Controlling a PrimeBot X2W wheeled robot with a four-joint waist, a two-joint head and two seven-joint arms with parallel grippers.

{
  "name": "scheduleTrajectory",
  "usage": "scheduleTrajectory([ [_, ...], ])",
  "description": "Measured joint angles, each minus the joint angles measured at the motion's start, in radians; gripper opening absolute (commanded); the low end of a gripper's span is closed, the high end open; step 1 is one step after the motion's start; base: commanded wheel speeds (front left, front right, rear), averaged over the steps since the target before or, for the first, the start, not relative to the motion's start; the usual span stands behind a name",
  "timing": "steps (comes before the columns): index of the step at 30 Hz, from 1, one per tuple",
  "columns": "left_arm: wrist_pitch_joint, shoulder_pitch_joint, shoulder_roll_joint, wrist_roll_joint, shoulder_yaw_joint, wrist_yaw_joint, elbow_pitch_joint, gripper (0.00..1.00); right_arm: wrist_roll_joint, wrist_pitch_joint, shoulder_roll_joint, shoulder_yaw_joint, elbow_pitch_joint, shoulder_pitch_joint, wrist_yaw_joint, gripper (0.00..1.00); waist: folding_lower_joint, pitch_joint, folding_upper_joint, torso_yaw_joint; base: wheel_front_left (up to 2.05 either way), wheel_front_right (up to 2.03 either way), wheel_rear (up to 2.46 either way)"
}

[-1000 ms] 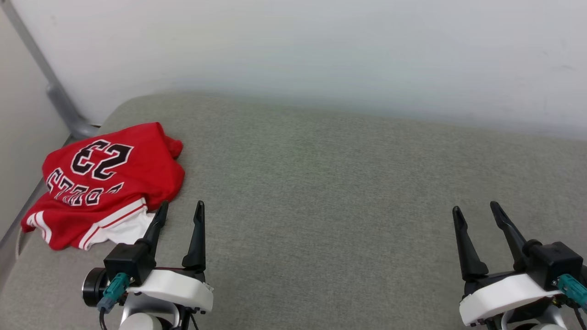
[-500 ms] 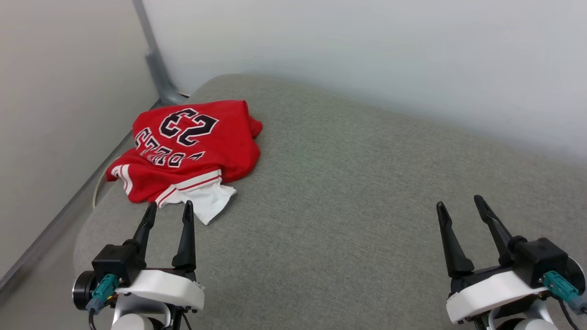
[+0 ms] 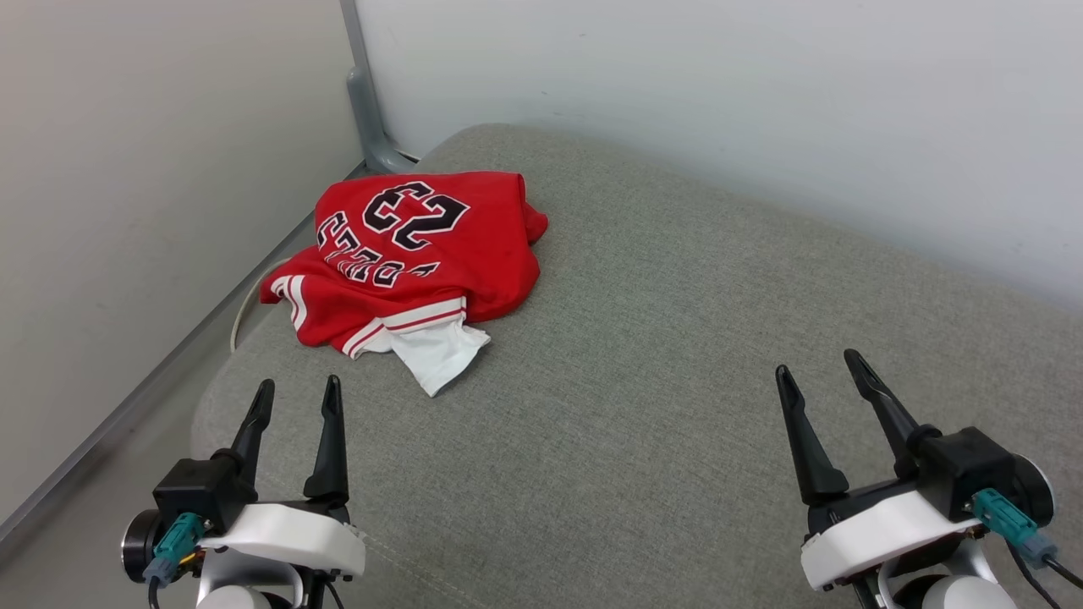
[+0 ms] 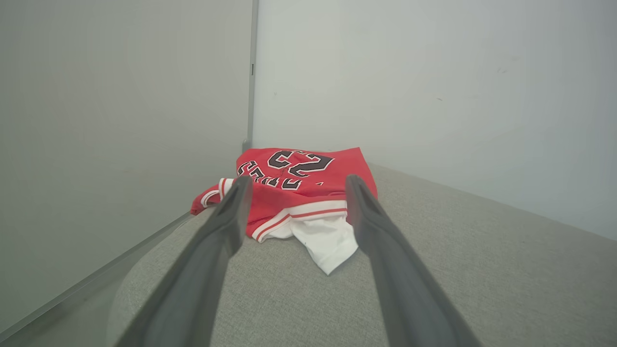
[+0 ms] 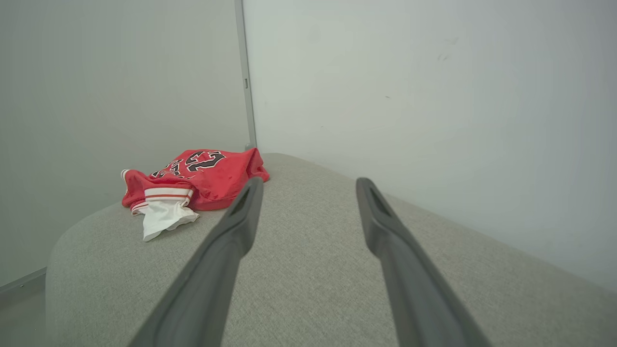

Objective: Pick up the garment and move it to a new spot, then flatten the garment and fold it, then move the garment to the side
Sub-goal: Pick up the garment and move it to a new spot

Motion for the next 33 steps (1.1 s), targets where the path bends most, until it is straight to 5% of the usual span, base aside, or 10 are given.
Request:
scheduleTrajectory([
  [10,0.000,-0.001,0.000,-0.002,-0.001,-0.001,0.016,1.00,0.000,-0.005,0.000,-0.012,0.004,-0.010,0.000,1.00,0.0000,0.005,0.0000,0.001,0.00,0.00,0.00],
  [18,0.020,-0.119,0.027,-0.095,-0.006,-0.001,0.169,1.00,-0.018,0.021,0.000,-0.018,-0.037,-0.043,0.000,1.00,0.0000,0.065,0.0000,-0.042,0.00,0.00,0.00],
  [33,0.477,-0.583,0.266,-0.399,-0.086,-0.002,0.461,1.00,-0.052,0.040,-0.009,-0.019,-0.091,-0.189,0.000,1.00,0.0002,0.323,0.0000,-0.192,0.00,0.00,0.00],
])
